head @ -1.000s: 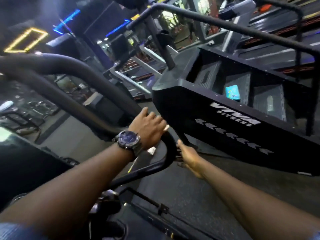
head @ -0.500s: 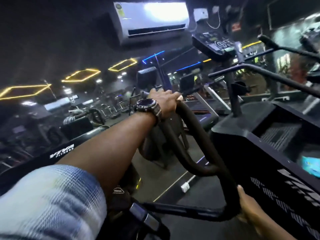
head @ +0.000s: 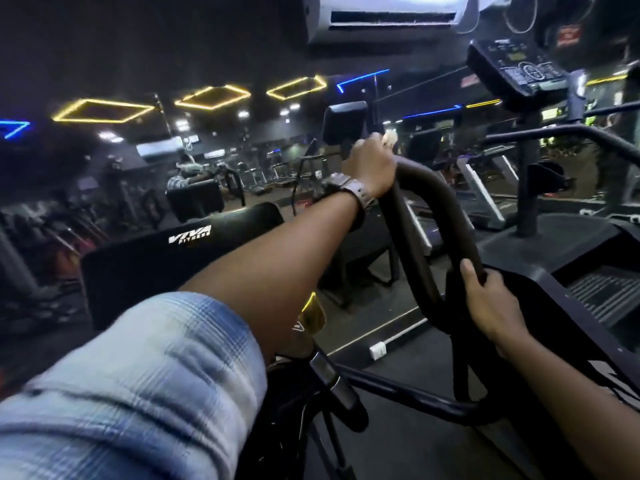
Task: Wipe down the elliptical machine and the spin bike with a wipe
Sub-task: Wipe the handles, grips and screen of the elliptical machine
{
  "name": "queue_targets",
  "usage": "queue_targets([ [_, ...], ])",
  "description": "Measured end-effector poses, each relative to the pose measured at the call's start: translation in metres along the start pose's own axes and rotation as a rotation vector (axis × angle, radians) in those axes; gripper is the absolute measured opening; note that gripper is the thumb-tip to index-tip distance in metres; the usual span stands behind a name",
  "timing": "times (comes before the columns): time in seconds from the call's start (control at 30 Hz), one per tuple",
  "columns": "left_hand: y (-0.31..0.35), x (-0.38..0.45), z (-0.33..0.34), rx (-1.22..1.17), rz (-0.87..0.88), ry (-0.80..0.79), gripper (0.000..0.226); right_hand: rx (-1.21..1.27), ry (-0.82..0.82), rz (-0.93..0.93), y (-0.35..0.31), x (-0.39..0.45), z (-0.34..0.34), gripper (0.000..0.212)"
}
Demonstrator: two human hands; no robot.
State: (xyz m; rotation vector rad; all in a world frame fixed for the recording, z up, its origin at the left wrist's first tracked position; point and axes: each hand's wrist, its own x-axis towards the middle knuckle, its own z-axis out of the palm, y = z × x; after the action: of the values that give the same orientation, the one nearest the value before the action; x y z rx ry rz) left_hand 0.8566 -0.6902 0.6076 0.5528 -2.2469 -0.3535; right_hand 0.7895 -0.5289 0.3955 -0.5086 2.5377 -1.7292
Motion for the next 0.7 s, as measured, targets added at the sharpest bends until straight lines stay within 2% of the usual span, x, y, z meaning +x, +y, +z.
queue_targets([
  [0.1, -0.006, -0.021, 0.006, -0.214, 0.030, 0.192, 0.033, -0.034, 0.024, 0.001, -0.001, 0.013, 0.010, 0.069],
  [0.17, -0.012, -0.034, 0.007, -0.161, 0.184, 0.278, 0.036, -0.078, 0.064, -0.023, 0.004, 0.015, 0.015, 0.064],
  [0.23, -0.024, -0.031, 0.008, -0.103, 0.286, 0.268, 0.035, -0.087, 0.097, -0.044, 0.007, 0.014, 0.017, 0.061],
  [0.27, -0.028, -0.026, 0.009, -0.090, 0.277, 0.270, 0.035, -0.086, 0.105, -0.050, 0.007, 0.014, 0.018, 0.061],
  [0.37, -0.026, -0.011, 0.011, -0.182, 0.102, 0.314, 0.034, -0.097, 0.114, -0.057, 0.008, 0.014, 0.019, 0.061],
  [0.43, -0.022, -0.011, 0.014, -0.230, 0.045, 0.341, 0.033, -0.092, 0.112, -0.064, 0.009, 0.014, 0.018, 0.060],
  [0.6, -0.047, -0.025, -0.004, -0.043, 0.345, 0.238, 0.037, -0.070, 0.091, -0.071, 0.010, 0.010, 0.016, 0.057],
  [0.7, -0.049, -0.011, -0.014, -0.078, 0.254, 0.197, 0.026, -0.075, 0.104, -0.069, 0.008, 0.008, 0.017, 0.058],
])
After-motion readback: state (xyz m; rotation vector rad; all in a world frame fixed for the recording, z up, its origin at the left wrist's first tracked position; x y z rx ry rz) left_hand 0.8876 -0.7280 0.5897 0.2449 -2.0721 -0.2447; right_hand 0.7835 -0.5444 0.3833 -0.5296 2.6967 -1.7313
